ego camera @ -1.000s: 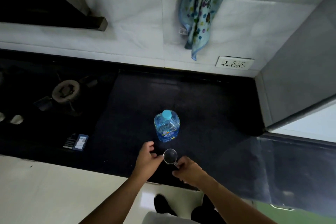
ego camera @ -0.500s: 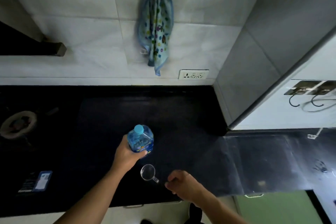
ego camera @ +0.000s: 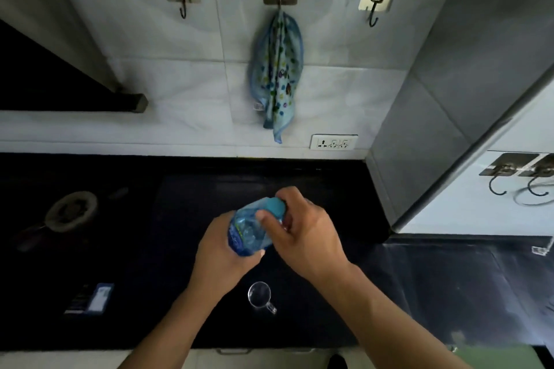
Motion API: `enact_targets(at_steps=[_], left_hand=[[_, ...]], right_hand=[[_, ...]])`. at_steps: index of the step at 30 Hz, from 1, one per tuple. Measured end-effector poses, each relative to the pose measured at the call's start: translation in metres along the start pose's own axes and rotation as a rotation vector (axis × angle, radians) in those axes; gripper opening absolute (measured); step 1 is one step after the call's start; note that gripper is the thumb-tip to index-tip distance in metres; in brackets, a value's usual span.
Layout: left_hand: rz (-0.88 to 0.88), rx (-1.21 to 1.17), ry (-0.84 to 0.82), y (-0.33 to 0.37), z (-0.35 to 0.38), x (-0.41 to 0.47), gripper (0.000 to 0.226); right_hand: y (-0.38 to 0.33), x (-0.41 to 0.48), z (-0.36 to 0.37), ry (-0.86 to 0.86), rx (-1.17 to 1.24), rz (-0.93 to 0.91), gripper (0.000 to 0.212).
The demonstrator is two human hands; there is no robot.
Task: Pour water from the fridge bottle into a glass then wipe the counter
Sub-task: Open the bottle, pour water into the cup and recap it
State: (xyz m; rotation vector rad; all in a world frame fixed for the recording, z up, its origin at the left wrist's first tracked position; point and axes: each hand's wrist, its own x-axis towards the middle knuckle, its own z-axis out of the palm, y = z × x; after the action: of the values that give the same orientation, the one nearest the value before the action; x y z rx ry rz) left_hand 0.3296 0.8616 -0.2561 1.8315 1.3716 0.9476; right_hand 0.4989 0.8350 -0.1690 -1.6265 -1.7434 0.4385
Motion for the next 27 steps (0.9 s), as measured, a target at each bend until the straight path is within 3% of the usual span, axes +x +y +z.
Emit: enact_targets(at_steps=[3,6,9,14,19,20,22,25,27], left_hand=[[-0.046,0.0,0.044,0.009,-0.016,-0.021,0.049],[-0.071,-0.014,0.035,0.013,-0.036,-0.041,0.06],[-0.108,-0.083,-0.053,0.014,-0.059,-0.056,0.068],[-0.078,-0.195,-0.093,0.022,-0.083,-0.069,0.071],[-0.099,-0.47,-0.353,0.03,-0.106,-0.069,0.071],[-0.119,-0.499,-0.357,0.034,-0.105,-0.07,0.07],[-0.148,-0.39,-0.254,0.041,-0.092,-0.075,0.062],[-0.143,-0.032,-0.01,0.049,-0.071,-0.081,0.06],[-0.124,-0.039,0.01,0.046,-0.073,-0.082,0.062]], right_hand=[[-0.018,0.007,-0.004,0.048,-0.229,-0.103,0.046],[-0.032,0.01,-0.008,0.0,-0.293,-0.089,0.046],[-0.047,0.011,-0.01,-0.065,-0.171,-0.145,0.045],[-0.076,0.005,-0.028,-0.139,-0.044,-0.394,0.039],[-0.08,0.007,-0.042,-0.296,0.159,-0.672,0.03],[-0.077,0.009,-0.041,-0.247,0.169,-0.641,0.03],[-0.071,0.014,-0.034,-0.11,0.005,-0.391,0.035],[-0.063,0.021,-0.022,-0.201,-0.365,0.098,0.044],[-0.065,0.014,-0.02,-0.244,-0.388,0.071,0.047]])
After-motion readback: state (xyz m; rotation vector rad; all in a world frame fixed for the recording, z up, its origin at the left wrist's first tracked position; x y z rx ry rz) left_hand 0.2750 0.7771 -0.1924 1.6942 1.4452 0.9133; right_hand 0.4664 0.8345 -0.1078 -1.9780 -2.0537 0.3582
